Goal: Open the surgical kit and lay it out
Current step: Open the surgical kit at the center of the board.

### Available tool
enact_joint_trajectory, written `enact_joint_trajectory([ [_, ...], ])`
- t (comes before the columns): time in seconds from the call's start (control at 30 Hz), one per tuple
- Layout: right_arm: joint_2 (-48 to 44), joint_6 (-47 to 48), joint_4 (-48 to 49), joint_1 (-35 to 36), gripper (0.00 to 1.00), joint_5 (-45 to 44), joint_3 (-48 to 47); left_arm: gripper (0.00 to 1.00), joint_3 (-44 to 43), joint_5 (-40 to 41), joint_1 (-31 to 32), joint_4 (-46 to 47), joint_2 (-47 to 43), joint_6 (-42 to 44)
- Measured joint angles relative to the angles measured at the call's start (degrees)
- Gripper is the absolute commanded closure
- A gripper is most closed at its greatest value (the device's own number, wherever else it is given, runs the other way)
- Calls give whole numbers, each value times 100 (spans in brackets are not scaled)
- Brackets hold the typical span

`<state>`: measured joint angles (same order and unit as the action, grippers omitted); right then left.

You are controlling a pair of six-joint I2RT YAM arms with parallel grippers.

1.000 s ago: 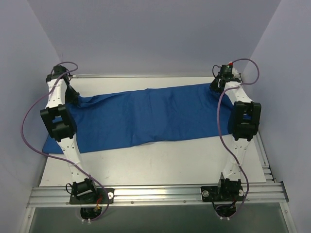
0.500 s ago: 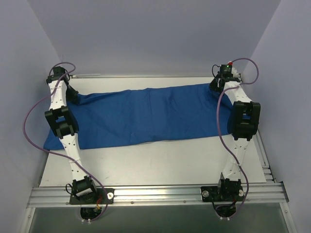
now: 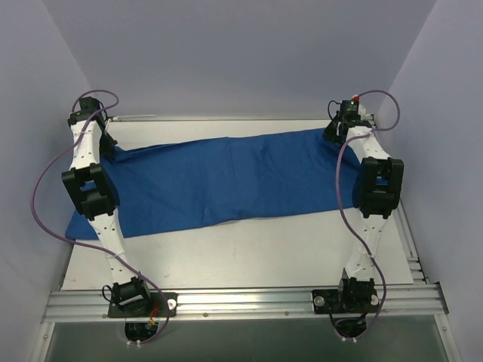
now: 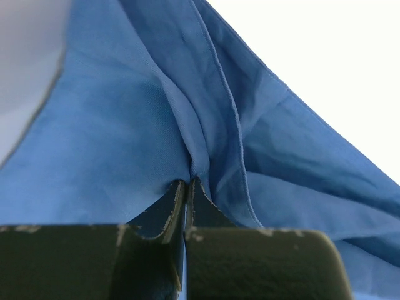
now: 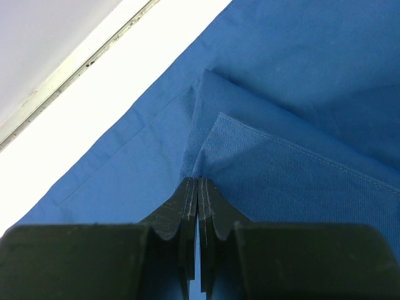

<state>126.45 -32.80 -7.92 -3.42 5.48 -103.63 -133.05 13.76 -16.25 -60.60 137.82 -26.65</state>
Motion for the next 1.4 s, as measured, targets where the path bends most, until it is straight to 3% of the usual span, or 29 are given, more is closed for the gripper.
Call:
enact_joint_trajectory([
  [0.3, 0, -2, 35, 26, 100, 59, 0, 91, 212, -57, -33, 52, -313, 210],
  [0.47, 0, -2, 42, 24, 100, 59, 0, 76, 361, -138, -39, 140, -393, 195],
  [0.6, 0, -2, 42, 24, 100, 61, 0, 75, 352, -234, -85, 214, -391, 188],
  [0.77, 0, 0, 44, 24, 100, 59, 2, 75, -348, -398, -155, 210, -35, 166],
  [1.0, 0, 22, 46, 24, 100, 57, 15, 43, -551, -505, -164, 227, 201, 136],
  [1.4, 0, 20, 50, 26, 100, 61, 22, 46, -518, -1019, -70, 472, 201, 76],
])
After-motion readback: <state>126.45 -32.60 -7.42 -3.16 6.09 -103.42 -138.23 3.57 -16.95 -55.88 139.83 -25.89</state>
